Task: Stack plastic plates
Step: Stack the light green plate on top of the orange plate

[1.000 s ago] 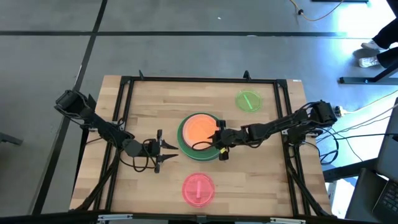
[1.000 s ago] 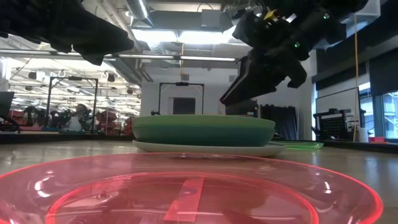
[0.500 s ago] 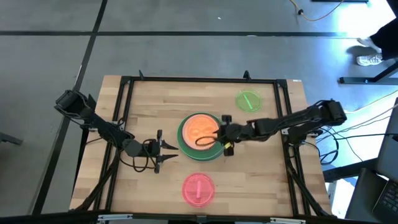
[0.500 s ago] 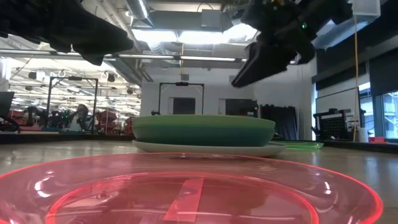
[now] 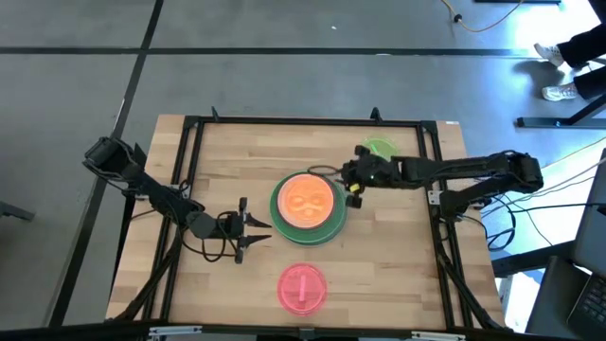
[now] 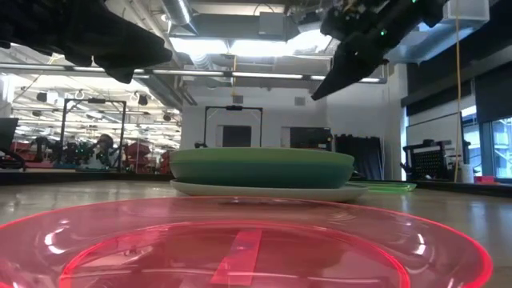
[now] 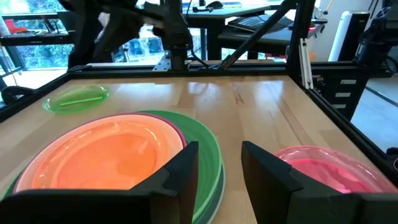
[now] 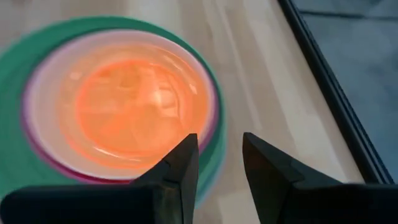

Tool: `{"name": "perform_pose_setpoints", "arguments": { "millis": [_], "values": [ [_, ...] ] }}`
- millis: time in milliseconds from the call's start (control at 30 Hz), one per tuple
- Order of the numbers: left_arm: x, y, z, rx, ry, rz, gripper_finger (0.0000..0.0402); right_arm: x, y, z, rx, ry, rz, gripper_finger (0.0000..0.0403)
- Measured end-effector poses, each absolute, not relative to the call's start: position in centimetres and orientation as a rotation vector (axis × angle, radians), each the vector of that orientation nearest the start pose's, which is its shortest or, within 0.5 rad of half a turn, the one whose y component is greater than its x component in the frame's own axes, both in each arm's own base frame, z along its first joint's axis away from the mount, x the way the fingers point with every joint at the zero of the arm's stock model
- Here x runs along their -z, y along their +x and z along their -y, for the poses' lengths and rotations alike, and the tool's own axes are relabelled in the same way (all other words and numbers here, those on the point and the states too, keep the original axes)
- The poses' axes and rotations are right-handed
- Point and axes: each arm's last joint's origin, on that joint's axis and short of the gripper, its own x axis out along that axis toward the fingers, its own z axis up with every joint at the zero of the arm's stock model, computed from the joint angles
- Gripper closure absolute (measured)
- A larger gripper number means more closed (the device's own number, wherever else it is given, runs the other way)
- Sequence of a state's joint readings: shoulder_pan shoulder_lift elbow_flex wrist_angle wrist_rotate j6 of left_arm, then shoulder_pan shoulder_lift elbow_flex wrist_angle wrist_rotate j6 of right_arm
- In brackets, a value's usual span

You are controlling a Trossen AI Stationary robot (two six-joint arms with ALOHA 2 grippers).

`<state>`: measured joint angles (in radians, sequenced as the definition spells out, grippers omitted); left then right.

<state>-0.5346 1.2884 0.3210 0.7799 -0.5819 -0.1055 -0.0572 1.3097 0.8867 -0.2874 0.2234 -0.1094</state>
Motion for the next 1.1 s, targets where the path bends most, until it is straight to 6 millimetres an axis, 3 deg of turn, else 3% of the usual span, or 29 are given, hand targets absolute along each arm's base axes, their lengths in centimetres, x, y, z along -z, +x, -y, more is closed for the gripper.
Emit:
{"name": "perform_pose_setpoints", "arguments": {
  "millis": [333, 567, 1100],
  "values": [
    [-17.2, 20.2, 10.0, -0.061, -0.006, -0.156, 0.0286, -22.8, 25.7, 6.0, 0.361, -0.048, -0.814, 0.0284],
    [-17.2, 20.2, 10.0, -0.061, -0.006, -0.157, 0.0286, -21.1, 24.6, 7.5, 0.418, -0.009, -0.849, 0.0284],
    [-17.2, 20.2, 10.0, -0.062, -0.006, -0.156, 0.0286, -19.8, 23.4, 7.8, 0.45, 0.05, -0.954, 0.0284]
  ]
}}
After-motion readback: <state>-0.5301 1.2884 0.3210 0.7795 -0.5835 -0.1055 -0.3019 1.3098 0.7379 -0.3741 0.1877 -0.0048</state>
